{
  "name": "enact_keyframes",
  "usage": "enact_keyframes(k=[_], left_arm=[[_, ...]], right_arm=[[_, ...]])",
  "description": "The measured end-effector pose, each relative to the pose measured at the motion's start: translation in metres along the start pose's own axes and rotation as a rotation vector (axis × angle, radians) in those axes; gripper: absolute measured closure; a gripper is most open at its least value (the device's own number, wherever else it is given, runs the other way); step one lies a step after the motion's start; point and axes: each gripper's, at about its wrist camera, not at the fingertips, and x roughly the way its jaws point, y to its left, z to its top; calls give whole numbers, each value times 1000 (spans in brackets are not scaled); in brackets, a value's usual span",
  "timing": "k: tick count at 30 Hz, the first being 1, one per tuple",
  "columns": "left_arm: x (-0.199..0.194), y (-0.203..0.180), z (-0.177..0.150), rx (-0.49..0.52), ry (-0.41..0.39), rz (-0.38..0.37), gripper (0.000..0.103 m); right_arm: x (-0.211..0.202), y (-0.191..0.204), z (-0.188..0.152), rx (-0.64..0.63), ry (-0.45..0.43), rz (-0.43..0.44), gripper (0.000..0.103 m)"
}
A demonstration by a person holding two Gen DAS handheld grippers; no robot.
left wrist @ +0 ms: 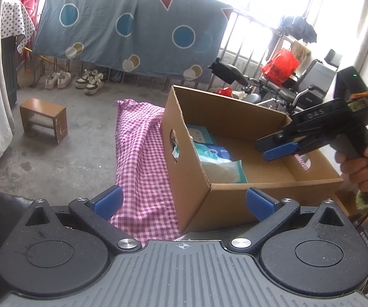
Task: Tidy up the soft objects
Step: 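Move the right gripper back toward the teal towel and plush toy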
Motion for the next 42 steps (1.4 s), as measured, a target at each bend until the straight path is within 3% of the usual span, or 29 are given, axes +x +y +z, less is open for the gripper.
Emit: enact_keyframes(k=[7, 11, 15, 25, 31, 38, 42], left_arm=[[-16, -5, -12, -27, 10, 0, 0], [-19, -13, -25, -19, 54, 12, 0], [-15, -27, -47, -15, 123, -25, 4], [17, -54, -79, 31, 218, -94, 45], [20, -54, -82, 25, 266, -115, 49], [21, -46, -78, 18, 247, -108, 59], [38, -31, -63, -39, 246, -127, 63]], right_arm=[[-47, -17, -74, 80, -138, 68, 45], [-38, -26, -122, 162, -150, 114, 45], [-22, -31, -153, 244, -146, 155, 45], [-14, -37, -175, 311, -151, 153, 46], [-12, -37, -178, 331, -152, 167, 47], [-8, -35, -181, 328, -132, 167, 47], [-8, -34, -184, 321, -117, 158, 47]])
